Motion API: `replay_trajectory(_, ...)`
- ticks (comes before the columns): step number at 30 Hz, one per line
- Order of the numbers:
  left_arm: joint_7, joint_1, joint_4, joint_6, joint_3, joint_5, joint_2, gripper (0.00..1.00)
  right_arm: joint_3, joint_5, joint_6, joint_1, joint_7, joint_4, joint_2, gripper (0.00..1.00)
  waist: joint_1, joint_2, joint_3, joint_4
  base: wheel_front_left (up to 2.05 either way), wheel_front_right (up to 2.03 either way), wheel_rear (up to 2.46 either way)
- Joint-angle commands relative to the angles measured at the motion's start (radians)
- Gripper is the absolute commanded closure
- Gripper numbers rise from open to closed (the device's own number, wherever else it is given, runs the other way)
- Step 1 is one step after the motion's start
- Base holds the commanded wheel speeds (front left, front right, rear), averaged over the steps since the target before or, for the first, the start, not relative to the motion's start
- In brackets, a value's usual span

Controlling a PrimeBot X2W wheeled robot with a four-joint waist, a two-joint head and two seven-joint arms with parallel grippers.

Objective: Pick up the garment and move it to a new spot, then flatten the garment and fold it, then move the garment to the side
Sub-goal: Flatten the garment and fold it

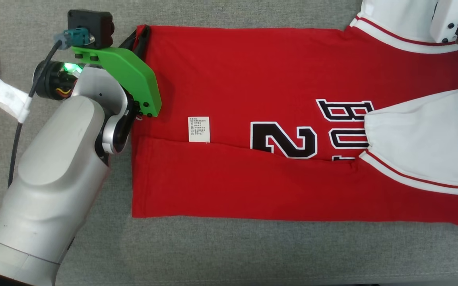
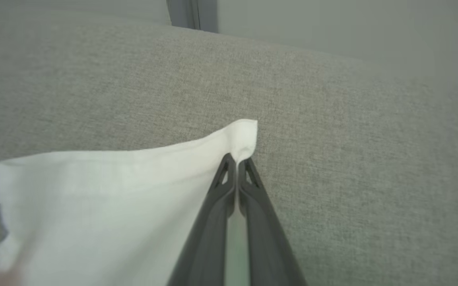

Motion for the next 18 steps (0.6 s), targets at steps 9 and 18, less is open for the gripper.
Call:
replay_trajectory(9, -0.18, 0.081, 0.04, -0.018, 0.028, 0.008, 0.007, 1.0, 0.005, 0.014, -0.002, 0.058, -0.162, -0.02, -0.014, 1.0, -0.0001, 0.0, -0.096, -0.03, 0.0, 0.0, 0.0)
replay_trajectory(18, -0.344, 0.181, 0.019, -0.082, -0.009, 0.048, 0.027, 1.0, -0.017, 0.06, -0.002, 0.267, -0.234, -0.149, -0.037, 1.0, -0.0001, 0.0, -0.191, -0.059, 0.0, 0.0, 0.0)
